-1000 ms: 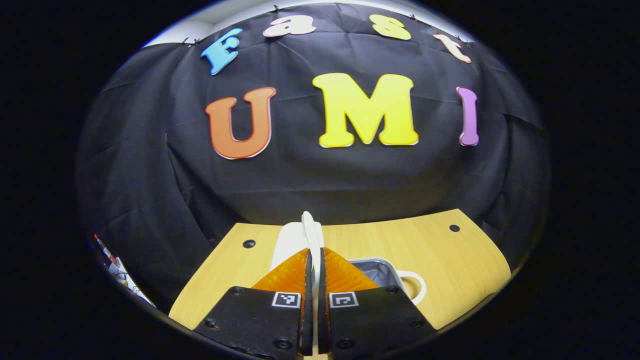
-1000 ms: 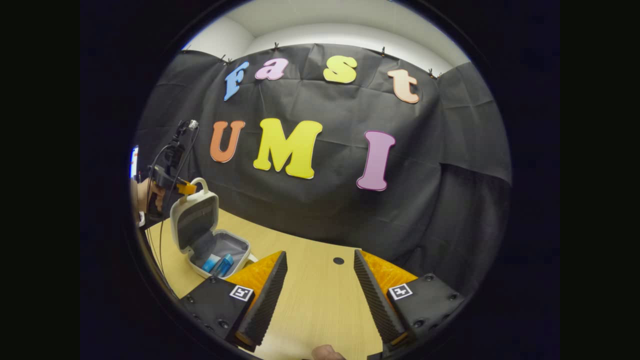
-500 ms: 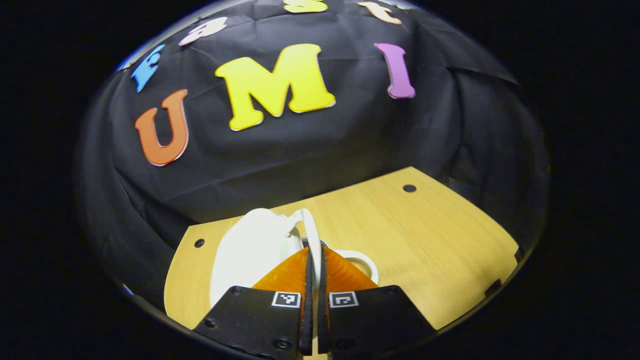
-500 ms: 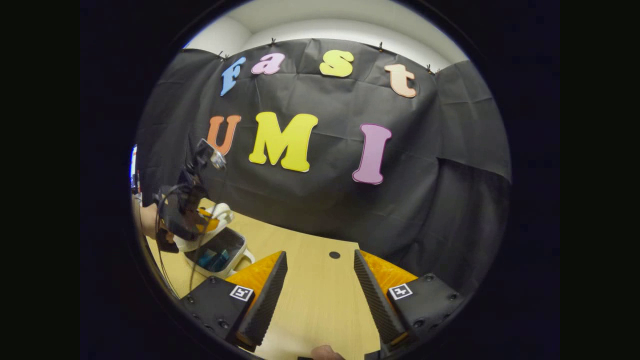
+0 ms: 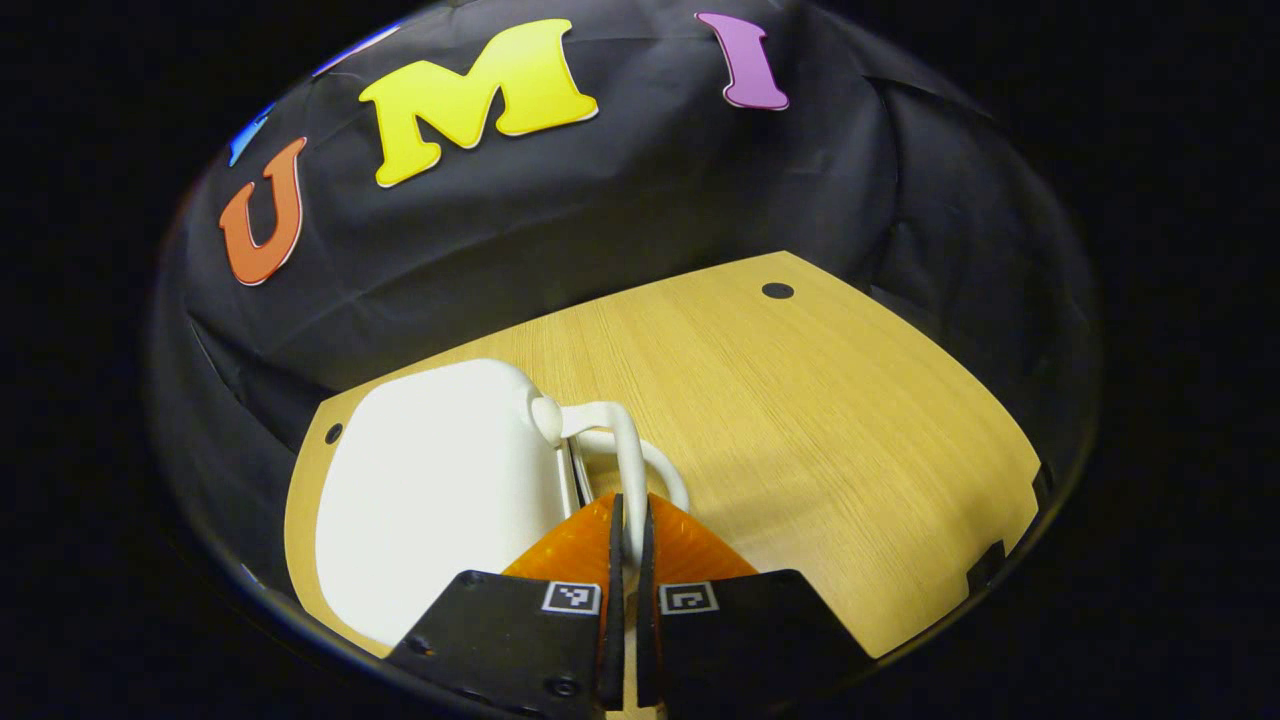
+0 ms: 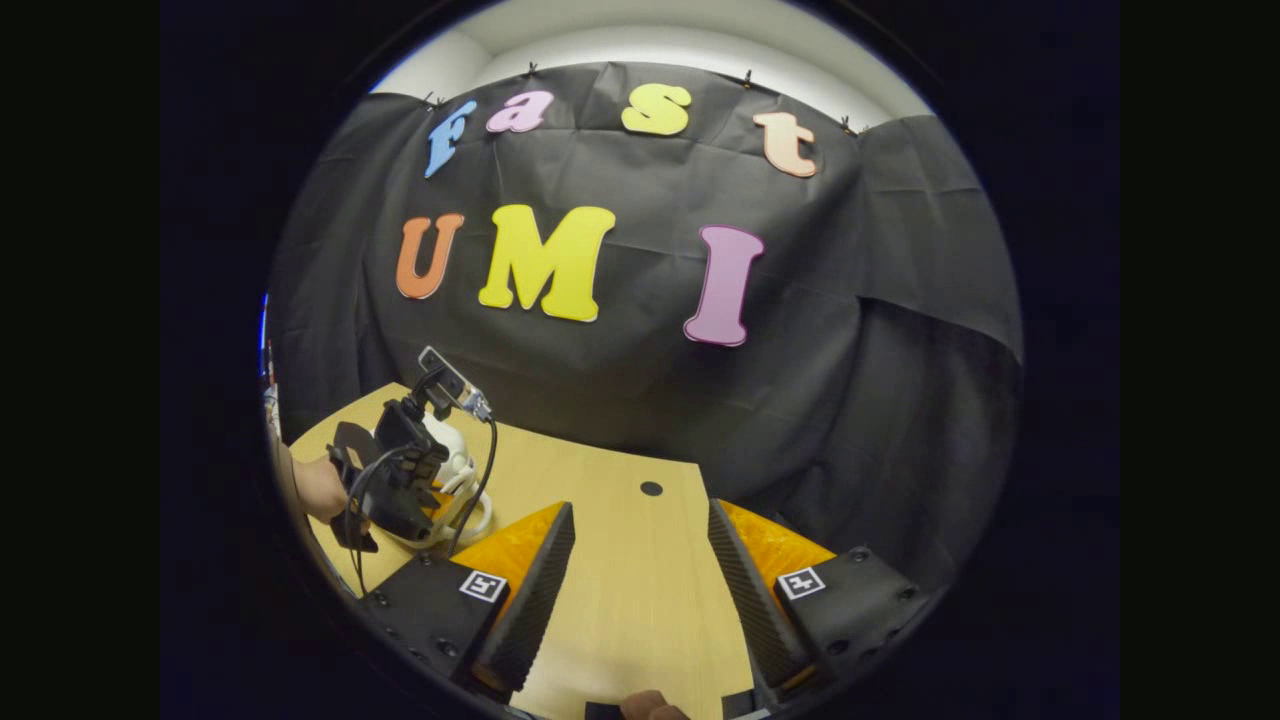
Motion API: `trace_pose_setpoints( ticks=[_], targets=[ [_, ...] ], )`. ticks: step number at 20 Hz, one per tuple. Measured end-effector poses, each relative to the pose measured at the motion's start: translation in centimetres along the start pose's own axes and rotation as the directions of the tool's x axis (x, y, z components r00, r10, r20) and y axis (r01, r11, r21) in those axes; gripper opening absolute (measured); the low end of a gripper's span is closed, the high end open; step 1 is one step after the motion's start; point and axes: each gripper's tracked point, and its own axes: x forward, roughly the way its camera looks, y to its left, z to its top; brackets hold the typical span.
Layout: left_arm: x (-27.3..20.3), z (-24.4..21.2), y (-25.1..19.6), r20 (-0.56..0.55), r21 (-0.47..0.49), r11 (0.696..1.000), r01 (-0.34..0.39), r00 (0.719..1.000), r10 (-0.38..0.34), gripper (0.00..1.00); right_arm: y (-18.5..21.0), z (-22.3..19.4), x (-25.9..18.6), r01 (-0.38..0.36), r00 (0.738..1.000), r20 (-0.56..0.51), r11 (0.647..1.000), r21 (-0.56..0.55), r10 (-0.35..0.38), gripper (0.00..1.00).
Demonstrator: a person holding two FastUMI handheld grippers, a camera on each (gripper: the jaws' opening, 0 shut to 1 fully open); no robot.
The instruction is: First open the suitcase, pack the skin care products into it, and then close the suitcase.
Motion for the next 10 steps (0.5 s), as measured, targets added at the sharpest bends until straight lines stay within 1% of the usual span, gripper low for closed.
trace_pose_setpoints(
  ticks=[3, 4, 6, 7, 8, 9, 10],
  targets=[
    [0.6, -1.0, -1.0, -0.029, 0.011, 1.0, -0.009, 1.0, 0.009, 0.08, -0.4, -0.5, 0.0, 0.017, 1.0, -0.017, 1.0, 0.009, -0.017, 0.8],
    [0.8, -1.0, -1.1, -0.036, 0.015, 1.0, -0.01, 0.999, 0.01, 0.09, -0.4, -0.6, 0.0, 0.021, 1.0, -0.022, 1.0, 0.009, -0.021, 0.78],
    [0.9, -1.1, -1.6, -0.045, 0.013, 1.0, -0.001, 0.999, 0.002, 0.16, -0.3, -0.6, 0.0, 0.023, 0.999, -0.024, 1.0, 0.011, -0.023, 0.8],
    [0.7, -1.1, -1.7, -0.043, 0.009, 1.0, 0.0, 0.999, 0.001, 0.2, -0.2, -0.6, 0.0, 0.023, 0.999, -0.023, 1.0, 0.01, -0.023, 0.8],
    [0.5, -1.0, -2.0, -0.041, -0.004, 1.0, 0.012, 0.999, -0.012, 0.22, -0.1, -0.4, 0.1, 0.026, 0.999, -0.02, 1.0, 0.007, -0.026, 0.8],
    [0.1, -0.5, -2.2, -0.022, -0.026, 0.999, 0.026, 0.999, -0.026, 0.31, -0.1, -0.2, 0.2, 0.032, 0.999, -0.014, 0.999, 0.006, -0.032, 0.8],
    [-0.6, 0.3, -2.4, 0.006, -0.042, 0.998, 0.037, 0.999, -0.036, 0.34, -0.1, 0.2, 0.3, 0.037, 0.999, -0.006, 0.999, 0.008, -0.037, 0.78]
  ],
)
